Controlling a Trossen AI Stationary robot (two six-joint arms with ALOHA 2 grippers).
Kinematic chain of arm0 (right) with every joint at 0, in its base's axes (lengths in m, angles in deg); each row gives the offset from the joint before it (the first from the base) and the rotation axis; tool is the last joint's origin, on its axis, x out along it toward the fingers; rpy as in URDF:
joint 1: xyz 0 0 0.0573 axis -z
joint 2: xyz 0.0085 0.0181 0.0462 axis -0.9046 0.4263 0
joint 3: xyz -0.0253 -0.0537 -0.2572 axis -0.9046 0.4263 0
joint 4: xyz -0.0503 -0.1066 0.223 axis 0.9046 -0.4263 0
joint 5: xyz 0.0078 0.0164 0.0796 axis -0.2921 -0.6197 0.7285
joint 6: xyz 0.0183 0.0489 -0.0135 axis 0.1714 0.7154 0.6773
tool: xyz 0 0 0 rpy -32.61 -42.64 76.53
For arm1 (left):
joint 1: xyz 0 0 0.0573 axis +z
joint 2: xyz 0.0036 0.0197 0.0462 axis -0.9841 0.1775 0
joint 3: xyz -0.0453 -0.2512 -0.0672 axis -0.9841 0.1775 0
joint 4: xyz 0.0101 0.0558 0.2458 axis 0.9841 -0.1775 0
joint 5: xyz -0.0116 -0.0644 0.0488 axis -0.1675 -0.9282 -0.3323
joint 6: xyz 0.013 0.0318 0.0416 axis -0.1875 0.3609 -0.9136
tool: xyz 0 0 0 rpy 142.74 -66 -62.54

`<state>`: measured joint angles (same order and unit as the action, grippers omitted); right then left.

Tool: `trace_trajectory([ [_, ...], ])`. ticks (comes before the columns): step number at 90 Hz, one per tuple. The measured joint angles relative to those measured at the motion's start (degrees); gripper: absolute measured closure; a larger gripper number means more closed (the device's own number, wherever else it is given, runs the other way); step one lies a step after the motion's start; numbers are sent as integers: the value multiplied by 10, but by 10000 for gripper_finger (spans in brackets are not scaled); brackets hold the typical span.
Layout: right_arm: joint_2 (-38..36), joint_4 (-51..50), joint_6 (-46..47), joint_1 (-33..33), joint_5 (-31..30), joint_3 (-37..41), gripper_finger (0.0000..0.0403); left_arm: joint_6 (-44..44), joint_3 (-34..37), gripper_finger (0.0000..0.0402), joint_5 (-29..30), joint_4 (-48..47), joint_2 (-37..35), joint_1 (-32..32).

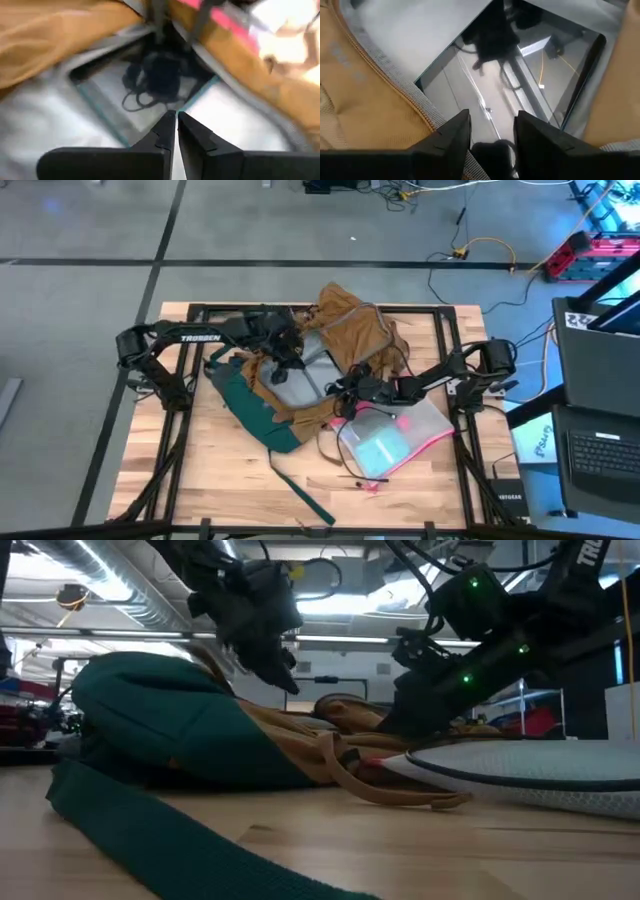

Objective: Unpack backpack
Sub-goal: Remove the blue tablet from the brown backpack

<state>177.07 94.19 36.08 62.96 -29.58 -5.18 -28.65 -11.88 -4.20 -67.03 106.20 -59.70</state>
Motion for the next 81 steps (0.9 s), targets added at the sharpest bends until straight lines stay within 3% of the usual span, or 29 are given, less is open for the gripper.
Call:
trace_trajectory([
  [21, -1, -1, 16, 0, 2, 0, 249, -87, 8, 380, 150, 16, 15, -71],
  [34, -1, -1, 17, 0, 5, 0, 249, -99, 8, 326, 188, 14, 16, -90],
  [61, -1, -1, 22, 0, 7, 0, 249, -184, 8, 193, 328, 77, 66, -117],
  [81, -1, -2, 30, 0, 12, -1, 249, -237, 8, 163, 380, 105, 93, -120],
])
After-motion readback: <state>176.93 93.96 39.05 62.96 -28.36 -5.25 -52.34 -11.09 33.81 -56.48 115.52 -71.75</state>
